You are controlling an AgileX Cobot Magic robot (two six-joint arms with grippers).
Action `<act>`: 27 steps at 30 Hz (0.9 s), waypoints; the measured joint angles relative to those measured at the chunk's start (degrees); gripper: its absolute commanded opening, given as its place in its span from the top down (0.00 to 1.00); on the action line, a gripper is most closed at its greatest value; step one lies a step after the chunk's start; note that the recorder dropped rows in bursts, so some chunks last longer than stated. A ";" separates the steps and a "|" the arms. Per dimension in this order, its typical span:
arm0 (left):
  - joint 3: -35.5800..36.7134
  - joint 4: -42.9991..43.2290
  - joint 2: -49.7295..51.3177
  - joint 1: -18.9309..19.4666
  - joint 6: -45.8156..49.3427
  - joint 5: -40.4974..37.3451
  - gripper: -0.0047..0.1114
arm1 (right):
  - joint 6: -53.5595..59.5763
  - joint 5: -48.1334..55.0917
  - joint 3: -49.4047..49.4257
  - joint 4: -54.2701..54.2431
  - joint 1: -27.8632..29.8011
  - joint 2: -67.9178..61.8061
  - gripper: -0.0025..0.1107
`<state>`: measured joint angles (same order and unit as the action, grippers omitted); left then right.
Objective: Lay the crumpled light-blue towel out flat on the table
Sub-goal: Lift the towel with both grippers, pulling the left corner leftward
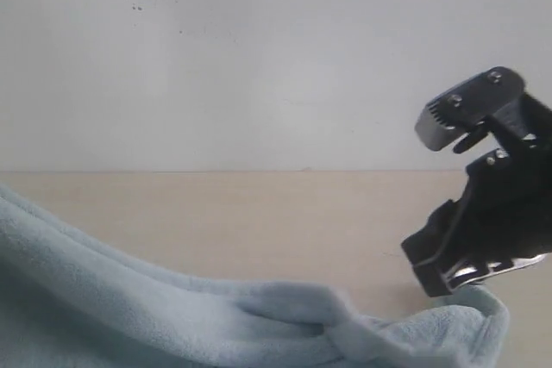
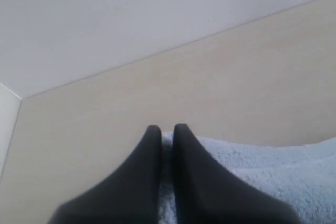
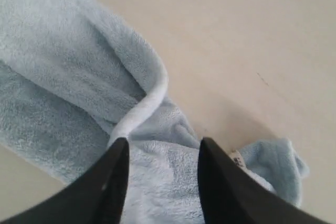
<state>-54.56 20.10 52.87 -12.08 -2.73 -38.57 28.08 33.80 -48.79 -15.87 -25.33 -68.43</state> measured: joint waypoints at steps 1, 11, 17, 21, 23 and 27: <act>0.00 0.00 -0.05 0.00 0.00 -0.68 0.93 | 0.54 -0.90 0.00 -0.58 -0.44 -1.38 0.64; 0.40 0.00 -0.15 0.00 0.00 -4.73 0.93 | -17.27 -3.21 -1.54 24.30 -1.27 -12.62 0.63; 3.14 0.00 -0.15 0.00 0.00 -2.03 0.93 | -29.81 3.41 -1.85 32.99 1.78 -12.85 0.63; 4.56 0.00 -0.15 0.00 0.00 -0.45 0.93 | -20.66 8.17 1.35 18.51 1.73 -12.85 0.63; 4.58 0.00 -0.15 0.00 0.00 -0.15 0.93 | -16.94 8.63 4.26 12.39 1.35 -12.85 0.63; 4.58 0.00 -0.15 0.00 0.00 0.07 0.93 | -13.57 7.77 10.98 8.21 1.36 -12.75 0.63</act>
<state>-49.98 20.10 52.73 -12.08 -2.73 -38.50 14.51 41.57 -37.81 -7.66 -23.97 -81.18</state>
